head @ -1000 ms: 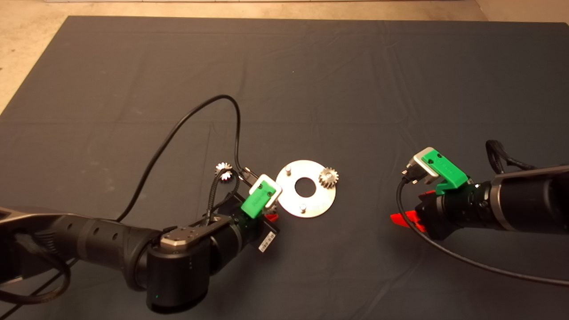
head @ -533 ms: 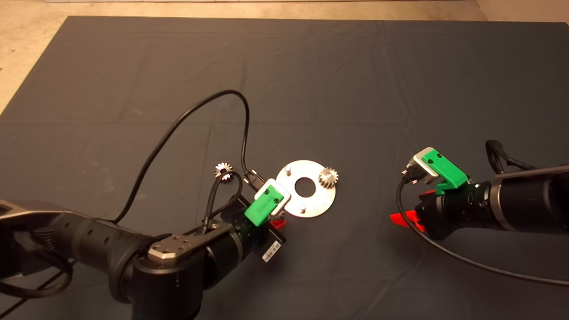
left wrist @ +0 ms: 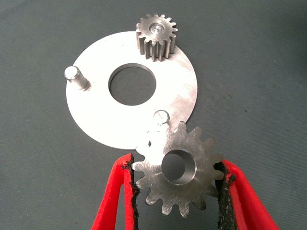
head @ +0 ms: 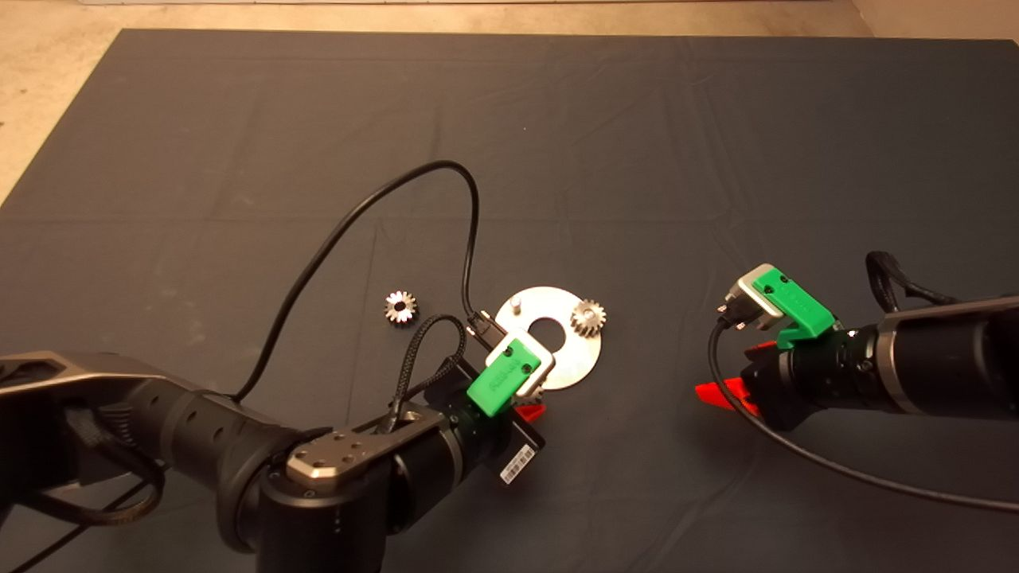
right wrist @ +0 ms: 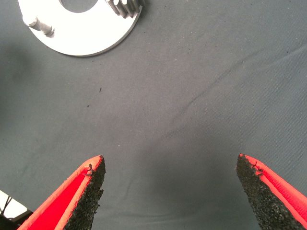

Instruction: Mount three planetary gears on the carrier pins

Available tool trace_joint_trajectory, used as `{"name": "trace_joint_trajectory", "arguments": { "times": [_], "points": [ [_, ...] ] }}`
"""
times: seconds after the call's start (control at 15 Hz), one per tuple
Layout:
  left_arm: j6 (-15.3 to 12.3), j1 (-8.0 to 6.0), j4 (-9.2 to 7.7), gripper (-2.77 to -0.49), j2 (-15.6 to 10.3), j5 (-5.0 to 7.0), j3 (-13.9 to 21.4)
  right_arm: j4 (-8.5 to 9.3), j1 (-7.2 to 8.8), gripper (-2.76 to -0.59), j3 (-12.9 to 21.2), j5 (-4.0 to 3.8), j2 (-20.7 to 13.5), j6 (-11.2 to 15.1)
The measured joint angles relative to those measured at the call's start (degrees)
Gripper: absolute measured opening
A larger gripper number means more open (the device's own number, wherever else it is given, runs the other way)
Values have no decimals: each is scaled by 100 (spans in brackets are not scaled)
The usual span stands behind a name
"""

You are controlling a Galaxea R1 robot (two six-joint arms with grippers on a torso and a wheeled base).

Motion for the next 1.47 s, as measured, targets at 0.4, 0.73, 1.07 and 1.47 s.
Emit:
{"name": "trace_joint_trajectory", "arguments": {
  "times": [0.4,0.73,1.07,1.47],
  "points": [
    [0,2,2,-254,167,11,-455,-2,0,-133,0,9,2,14],
    [0,2,5,-255,273,13,-705,-2,0,-133,0,4,-2,12],
    [0,4,4,-256,449,18,-857,-2,0,-133,0,4,-7,12],
    [-2,4,2,-256,577,18,-859,-2,0,-133,0,6,-41,12]
  ]
}}
